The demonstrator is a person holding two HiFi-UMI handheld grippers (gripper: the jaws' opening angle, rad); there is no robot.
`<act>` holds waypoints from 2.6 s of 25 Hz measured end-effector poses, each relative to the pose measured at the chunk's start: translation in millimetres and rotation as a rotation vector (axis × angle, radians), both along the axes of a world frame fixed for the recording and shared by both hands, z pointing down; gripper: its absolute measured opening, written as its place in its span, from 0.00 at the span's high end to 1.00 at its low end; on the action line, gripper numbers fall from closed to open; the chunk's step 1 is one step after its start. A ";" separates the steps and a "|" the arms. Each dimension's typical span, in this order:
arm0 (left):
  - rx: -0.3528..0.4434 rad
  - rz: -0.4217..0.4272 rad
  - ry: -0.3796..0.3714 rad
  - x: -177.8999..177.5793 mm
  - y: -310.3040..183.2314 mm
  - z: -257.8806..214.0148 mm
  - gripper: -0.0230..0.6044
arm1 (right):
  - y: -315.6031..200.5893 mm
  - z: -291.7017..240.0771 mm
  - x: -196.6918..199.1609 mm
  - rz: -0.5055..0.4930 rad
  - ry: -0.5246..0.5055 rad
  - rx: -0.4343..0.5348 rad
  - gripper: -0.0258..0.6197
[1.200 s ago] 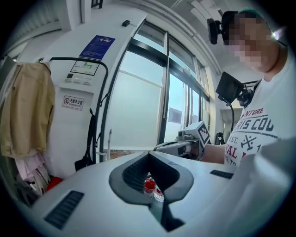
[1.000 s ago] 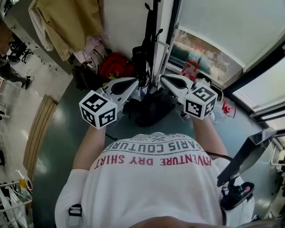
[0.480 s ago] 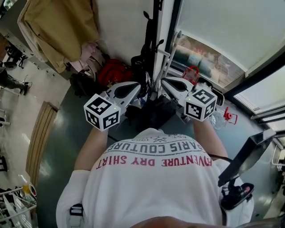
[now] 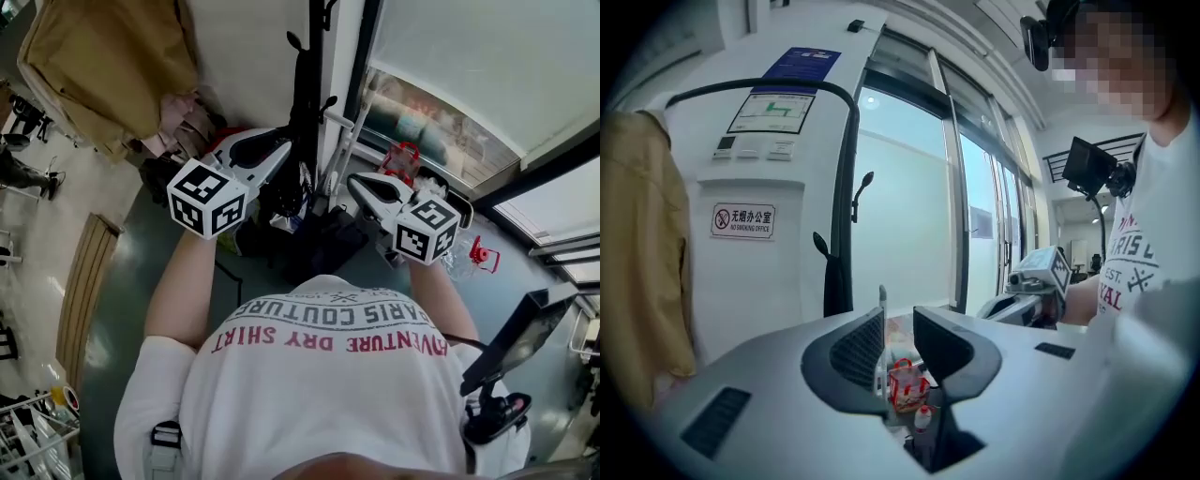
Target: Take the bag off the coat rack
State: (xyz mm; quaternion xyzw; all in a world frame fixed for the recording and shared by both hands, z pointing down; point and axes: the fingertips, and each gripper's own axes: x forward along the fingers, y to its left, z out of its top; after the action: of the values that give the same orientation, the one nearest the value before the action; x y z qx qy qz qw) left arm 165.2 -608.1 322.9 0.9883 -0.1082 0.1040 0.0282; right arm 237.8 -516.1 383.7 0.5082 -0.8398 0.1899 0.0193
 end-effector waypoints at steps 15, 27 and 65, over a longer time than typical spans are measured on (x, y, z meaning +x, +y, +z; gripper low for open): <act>0.045 -0.038 -0.193 100.5 -128.8 55.4 0.48 | -29.8 30.1 75.2 0.059 -0.031 -0.071 0.96; 0.004 -0.003 -0.147 104.7 -137.1 67.8 0.93 | -43.1 47.0 84.2 0.051 -0.040 -0.108 0.96; -0.063 -0.029 0.333 64.5 -154.1 -129.5 0.94 | -50.9 46.9 92.0 0.036 -0.078 -0.105 0.96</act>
State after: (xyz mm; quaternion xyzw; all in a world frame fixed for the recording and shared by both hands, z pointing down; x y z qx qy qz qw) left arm 229.6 -762.2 193.4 0.9888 -0.1129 -0.0583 0.0780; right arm 329.9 -567.0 430.6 0.5138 -0.8194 0.2538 0.0098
